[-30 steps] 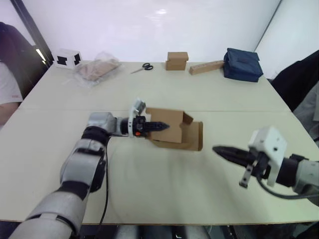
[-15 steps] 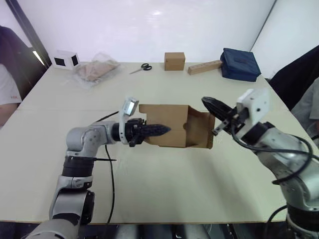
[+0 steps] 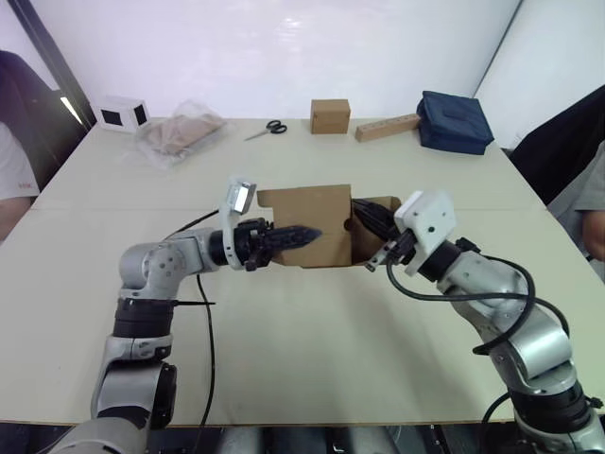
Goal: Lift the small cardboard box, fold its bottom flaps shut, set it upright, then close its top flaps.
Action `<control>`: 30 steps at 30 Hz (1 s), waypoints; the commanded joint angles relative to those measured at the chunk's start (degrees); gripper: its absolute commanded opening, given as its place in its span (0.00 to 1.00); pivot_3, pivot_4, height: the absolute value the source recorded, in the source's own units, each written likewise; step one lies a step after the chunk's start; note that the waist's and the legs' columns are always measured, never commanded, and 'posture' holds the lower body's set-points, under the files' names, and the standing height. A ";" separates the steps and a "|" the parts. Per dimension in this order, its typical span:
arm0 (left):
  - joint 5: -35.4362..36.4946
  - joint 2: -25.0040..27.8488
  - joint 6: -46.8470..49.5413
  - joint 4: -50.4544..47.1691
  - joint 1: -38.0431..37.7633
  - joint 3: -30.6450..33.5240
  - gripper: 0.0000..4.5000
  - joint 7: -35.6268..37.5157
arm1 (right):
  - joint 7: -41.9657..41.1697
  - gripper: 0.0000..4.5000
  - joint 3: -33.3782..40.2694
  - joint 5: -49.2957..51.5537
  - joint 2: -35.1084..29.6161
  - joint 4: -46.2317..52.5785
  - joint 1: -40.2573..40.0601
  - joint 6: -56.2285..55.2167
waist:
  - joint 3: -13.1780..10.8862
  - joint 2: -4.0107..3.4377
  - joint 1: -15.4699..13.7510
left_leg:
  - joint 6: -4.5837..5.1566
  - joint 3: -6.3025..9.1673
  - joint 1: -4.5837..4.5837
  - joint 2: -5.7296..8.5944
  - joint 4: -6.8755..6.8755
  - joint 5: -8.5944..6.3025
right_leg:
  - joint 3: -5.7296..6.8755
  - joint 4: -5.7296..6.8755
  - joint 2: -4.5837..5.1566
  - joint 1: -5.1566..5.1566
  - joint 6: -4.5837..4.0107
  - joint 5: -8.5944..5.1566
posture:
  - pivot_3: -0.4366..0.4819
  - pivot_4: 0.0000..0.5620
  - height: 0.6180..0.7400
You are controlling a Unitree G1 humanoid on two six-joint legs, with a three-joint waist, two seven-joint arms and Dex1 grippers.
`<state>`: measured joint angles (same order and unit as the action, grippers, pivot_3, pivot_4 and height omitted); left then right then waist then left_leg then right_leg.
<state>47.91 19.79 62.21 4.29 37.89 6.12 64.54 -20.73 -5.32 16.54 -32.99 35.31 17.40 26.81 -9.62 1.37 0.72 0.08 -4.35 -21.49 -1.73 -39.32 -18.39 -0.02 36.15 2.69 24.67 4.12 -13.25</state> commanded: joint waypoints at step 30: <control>7.29 1.37 3.07 0.00 1.18 2.79 0.00 -6.43 | -6.71 0.00 8.20 -2.41 1.68 4.49 -0.09 0.08 | 0.00 0.00 0.00 | -0.01 0.00 0.01 0.00 0.00 0.00 | 0.00 0.00 0.01 0.00 -0.03 -0.02 | 0.48 0.27 1.00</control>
<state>53.26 20.83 65.78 4.75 38.04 6.87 58.38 -27.35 -0.56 11.66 -30.94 36.21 17.56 25.52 -9.62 1.37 0.72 0.07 -4.35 -21.48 -1.73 -39.32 -18.39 -0.02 36.14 2.70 24.67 4.08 -13.27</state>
